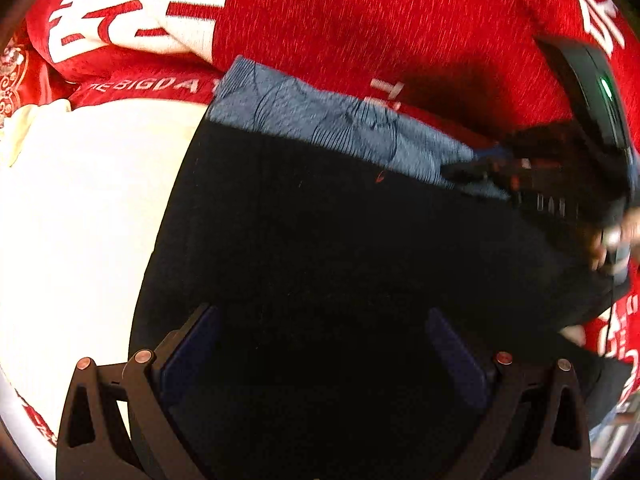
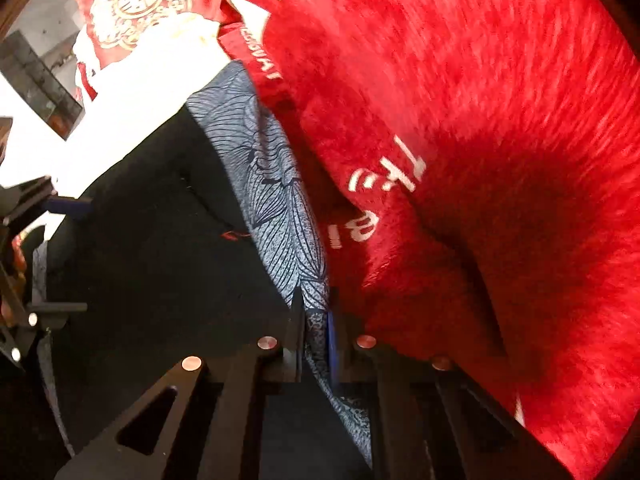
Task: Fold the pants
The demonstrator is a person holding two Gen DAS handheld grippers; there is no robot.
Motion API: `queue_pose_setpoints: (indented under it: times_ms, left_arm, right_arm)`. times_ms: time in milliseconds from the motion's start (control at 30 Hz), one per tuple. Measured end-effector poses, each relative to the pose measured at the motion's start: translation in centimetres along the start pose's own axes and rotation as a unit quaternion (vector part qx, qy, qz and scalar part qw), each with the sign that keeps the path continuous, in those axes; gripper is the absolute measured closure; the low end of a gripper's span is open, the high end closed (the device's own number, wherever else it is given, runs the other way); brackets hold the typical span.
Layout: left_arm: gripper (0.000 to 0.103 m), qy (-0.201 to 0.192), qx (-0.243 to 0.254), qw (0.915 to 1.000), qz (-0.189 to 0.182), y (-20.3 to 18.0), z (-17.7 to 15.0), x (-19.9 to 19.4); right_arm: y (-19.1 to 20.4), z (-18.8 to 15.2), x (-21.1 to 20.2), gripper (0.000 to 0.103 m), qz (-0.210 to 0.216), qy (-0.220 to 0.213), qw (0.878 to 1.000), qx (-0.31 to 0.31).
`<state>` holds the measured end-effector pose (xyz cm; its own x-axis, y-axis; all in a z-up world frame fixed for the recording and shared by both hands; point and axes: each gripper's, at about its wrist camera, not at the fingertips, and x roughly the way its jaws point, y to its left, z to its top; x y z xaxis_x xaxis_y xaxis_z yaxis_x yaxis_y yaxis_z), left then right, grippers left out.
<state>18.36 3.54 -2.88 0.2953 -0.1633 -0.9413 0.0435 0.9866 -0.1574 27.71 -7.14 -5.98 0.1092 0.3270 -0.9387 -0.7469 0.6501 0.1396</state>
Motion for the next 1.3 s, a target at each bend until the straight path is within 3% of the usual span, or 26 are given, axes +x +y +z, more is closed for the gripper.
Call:
queue_pose_setpoints:
  times_ms: [100, 267, 400, 467, 500, 533, 567, 600, 733, 1000, 1033, 1100, 1133, 1167, 1300]
  left_arm:
    - [0.000, -0.012, -0.030, 0.9989, -0.035, 0.1, 1.8, -1.4]
    - [0.000, -0.014, -0.104, 0.9905, -0.088, 0.5, 5.8, -2.4]
    - [0.000, 0.009, -0.178, 0.9756, -0.127, 0.9, 8.1, -1.5]
    - [0.000, 0.028, -0.194, 0.9734, -0.119, 0.9, 8.7, -0.3]
    - [0.017, 0.029, -0.197, 0.9730, -0.116, 0.9, 8.7, 0.2]
    - [0.054, 0.033, -0.198, 0.9735, -0.110, 1.0, 8.6, 0.8]
    - [0.070, 0.052, -0.196, 0.9749, -0.091, 1.0, 8.4, 1.6]
    - [0.075, 0.069, -0.201, 0.9723, -0.097, 1.3, 8.0, 2.2]
    - [0.090, 0.034, -0.213, 0.9703, -0.109, 2.3, 6.4, 0.5]
    - [0.094, -0.009, -0.170, 0.9807, -0.097, 2.4, 3.2, -1.8]
    - [0.094, -0.007, -0.168, 0.9811, -0.095, 2.4, 3.0, -1.6]
    - [0.094, 0.000, -0.174, 0.9803, -0.095, 2.0, 2.6, -0.8]
    - [0.094, 0.002, -0.178, 0.9791, -0.099, 2.3, 2.5, -0.7]
    - [0.094, 0.003, -0.179, 0.9787, -0.101, 2.0, 2.6, -0.5]
    - [0.094, -0.001, -0.166, 0.9816, -0.095, 1.6, 2.4, -0.6]
  right_arm:
    - [2.5, -0.5, -1.8, 0.094, -0.037, -0.017, 0.999, -0.010]
    - [8.5, -2.8, -5.9, 0.094, -0.128, -0.087, 0.987, -0.042]
    - [12.0, -5.2, -6.4, 0.095, -0.162, -0.108, 0.980, -0.048]
    - [13.3, -6.3, -6.3, 0.095, -0.172, -0.109, 0.978, -0.050]
    - [13.8, -6.6, -6.1, 0.095, -0.176, -0.109, 0.977, -0.051]
    - [14.1, -6.8, -6.0, 0.096, -0.179, -0.108, 0.977, -0.048]
    - [13.9, -7.4, -6.3, 0.096, -0.181, -0.108, 0.976, -0.045]
    - [13.9, -7.6, -6.4, 0.096, -0.182, -0.109, 0.976, -0.041]
    - [13.7, -7.3, -6.7, 0.096, -0.180, -0.117, 0.976, -0.027]
    - [14.8, -7.8, -7.1, 0.095, -0.194, -0.112, 0.974, -0.026]
    - [15.0, -7.7, -7.3, 0.092, -0.200, -0.109, 0.973, -0.029]
    - [14.6, -7.6, -7.2, 0.070, -0.195, -0.104, 0.975, -0.033]
    - [14.1, -7.7, -7.3, 0.038, -0.192, -0.098, 0.976, -0.038]
    - [13.6, -7.7, -7.5, 0.017, -0.194, -0.096, 0.975, -0.042]
    - [10.1, -7.9, -7.3, 0.016, -0.187, -0.057, 0.979, -0.064]
